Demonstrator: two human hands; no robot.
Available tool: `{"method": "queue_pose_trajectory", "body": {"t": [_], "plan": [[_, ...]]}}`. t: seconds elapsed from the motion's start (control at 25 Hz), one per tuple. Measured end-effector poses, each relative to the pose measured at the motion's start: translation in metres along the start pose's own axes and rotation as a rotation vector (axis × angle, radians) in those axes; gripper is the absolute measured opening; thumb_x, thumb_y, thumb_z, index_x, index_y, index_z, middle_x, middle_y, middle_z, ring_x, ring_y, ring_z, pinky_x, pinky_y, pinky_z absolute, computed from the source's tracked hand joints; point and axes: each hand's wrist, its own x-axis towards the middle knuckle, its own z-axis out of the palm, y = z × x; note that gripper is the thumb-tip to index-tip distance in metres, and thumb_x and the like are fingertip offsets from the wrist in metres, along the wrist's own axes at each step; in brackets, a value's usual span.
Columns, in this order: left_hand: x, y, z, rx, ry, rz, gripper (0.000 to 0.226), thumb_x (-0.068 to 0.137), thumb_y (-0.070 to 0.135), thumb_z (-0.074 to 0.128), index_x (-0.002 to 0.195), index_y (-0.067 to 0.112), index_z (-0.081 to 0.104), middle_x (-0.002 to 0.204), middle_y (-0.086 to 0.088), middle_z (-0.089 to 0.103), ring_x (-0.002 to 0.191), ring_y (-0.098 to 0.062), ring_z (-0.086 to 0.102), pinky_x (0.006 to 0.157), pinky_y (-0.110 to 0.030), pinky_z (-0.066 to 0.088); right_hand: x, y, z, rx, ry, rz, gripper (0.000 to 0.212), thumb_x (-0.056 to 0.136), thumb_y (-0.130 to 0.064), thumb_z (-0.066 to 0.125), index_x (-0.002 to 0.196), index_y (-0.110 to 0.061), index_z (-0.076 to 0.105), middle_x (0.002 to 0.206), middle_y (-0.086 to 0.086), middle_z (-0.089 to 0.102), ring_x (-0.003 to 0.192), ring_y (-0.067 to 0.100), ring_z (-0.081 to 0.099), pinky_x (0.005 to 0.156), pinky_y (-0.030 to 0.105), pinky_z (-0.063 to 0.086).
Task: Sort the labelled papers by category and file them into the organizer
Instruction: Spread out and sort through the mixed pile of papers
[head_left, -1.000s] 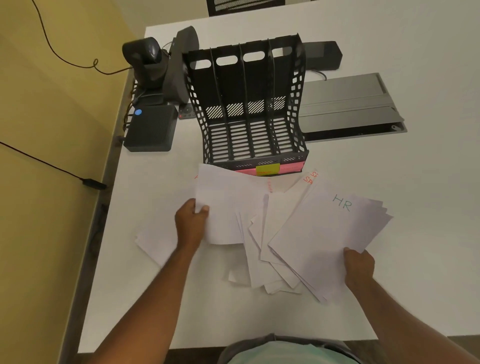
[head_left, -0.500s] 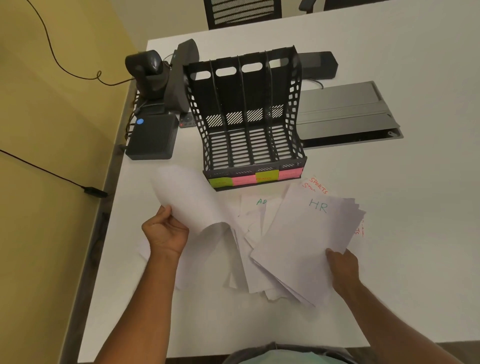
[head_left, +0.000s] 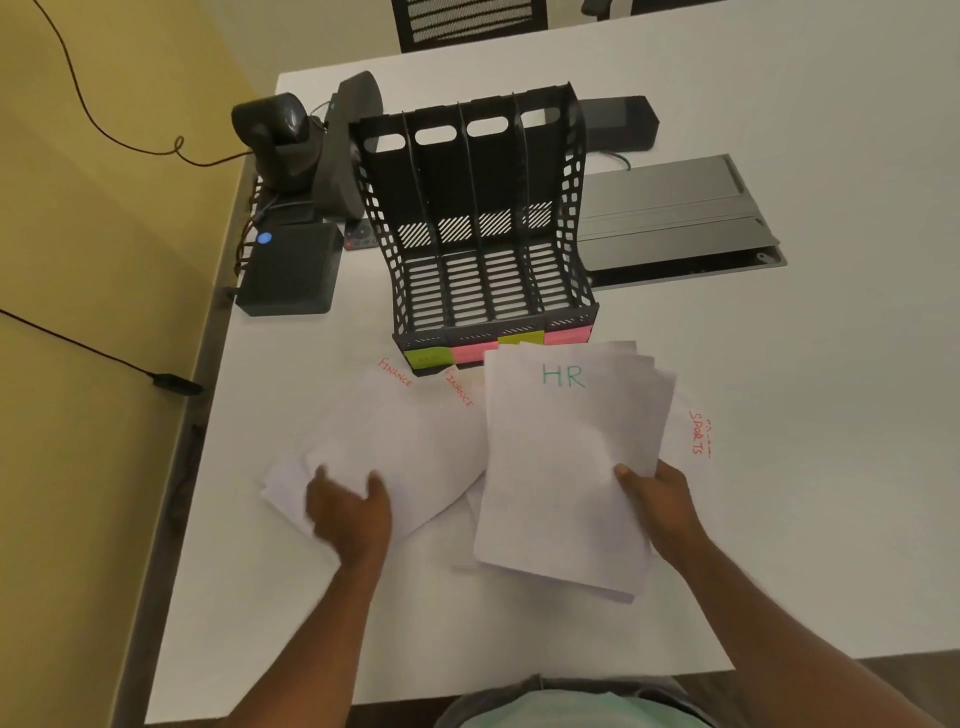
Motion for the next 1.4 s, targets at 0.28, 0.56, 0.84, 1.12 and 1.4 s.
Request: {"method": "queue_pose_trajectory", "body": {"t": [0.28,0.56,0.84,1.12,1.4], "plan": [[-0.043,0.070,0.019,-0.552,-0.794,-0.123,0.024,0.088,0.005,0.069,0.111,0.009,0.069,0.106,-0.008,0.075,0.103,-0.032,0.069,0.093,-0.046,0.054,-0.011,-0.007,0.026,0.098,-0.431,0.122,0.030,0.092,-0.021,0.066,0.118,-0.007,0.068,0.113,0.012,0.073,0.108,0.036,0.068,0.090,0.047,0.055],[-0.002,-0.002,-0.010,-0.682,-0.546,-0.484,0.033,0.087,-0.001,0.063,0.119,-0.006,0.063,0.105,-0.020,0.069,0.092,-0.036,0.064,0.083,-0.043,0.053,0.042,0.006,-0.036,-0.665,0.433,0.216,0.066,0.080,-0.038,0.075,0.134,-0.009,0.050,0.133,0.017,0.054,0.125,0.039,0.050,0.100,0.047,0.042],[-0.002,-0.006,0.006,-0.666,-0.500,-0.533,0.032,0.088,0.001,0.063,0.119,-0.006,0.062,0.109,-0.018,0.066,0.089,-0.034,0.062,0.091,-0.042,0.048,0.060,0.019,-0.029,-0.790,0.425,0.408,0.072,0.074,-0.036,0.077,0.131,-0.013,0.039,0.127,0.015,0.054,0.125,0.036,0.042,0.097,0.048,0.038],[-0.002,0.003,0.014,-0.620,-0.495,-0.507,0.026,0.089,0.001,0.062,0.114,-0.003,0.064,0.096,-0.015,0.067,0.090,-0.034,0.060,0.092,-0.043,0.047,0.059,0.021,-0.023,-0.716,0.514,0.310,0.060,0.076,-0.016,0.076,0.127,-0.009,0.045,0.131,0.019,0.039,0.125,0.039,0.038,0.096,0.047,0.043],[0.002,0.001,0.013,-0.633,-0.501,-0.529,0.026,0.087,0.001,0.064,0.112,-0.001,0.065,0.106,-0.017,0.067,0.094,-0.035,0.060,0.100,-0.048,0.047,0.061,0.029,-0.032,-0.592,0.397,0.236,0.075,0.077,-0.021,0.073,0.143,-0.016,0.037,0.134,0.018,0.052,0.125,0.039,0.049,0.102,0.048,0.044]]}}
